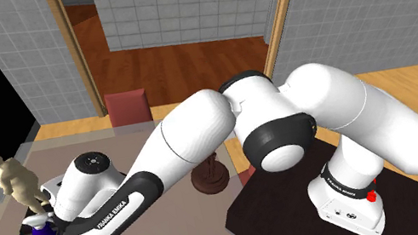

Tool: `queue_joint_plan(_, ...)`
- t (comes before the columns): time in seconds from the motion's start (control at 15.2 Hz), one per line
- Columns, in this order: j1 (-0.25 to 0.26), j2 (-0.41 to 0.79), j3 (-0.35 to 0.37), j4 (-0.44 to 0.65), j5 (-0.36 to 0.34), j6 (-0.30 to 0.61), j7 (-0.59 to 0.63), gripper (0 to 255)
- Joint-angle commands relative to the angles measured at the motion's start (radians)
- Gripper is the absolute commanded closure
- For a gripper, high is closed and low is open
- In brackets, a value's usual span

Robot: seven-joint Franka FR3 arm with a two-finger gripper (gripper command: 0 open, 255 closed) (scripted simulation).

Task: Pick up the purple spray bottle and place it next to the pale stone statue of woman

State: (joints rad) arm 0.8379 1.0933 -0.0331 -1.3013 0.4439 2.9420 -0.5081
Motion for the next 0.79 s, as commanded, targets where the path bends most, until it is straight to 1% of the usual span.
queue_joint_plan(0.0,-0.004,-0.049,0.007,-0.061,0.006,0.013,-0.012,0)
queue_joint_plan(0.2,-0.013,-0.175,0.02,-0.211,0.019,0.037,-0.037,0)
queue_joint_plan(0.73,-0.013,-0.175,0.02,-0.211,0.019,0.037,-0.036,0)
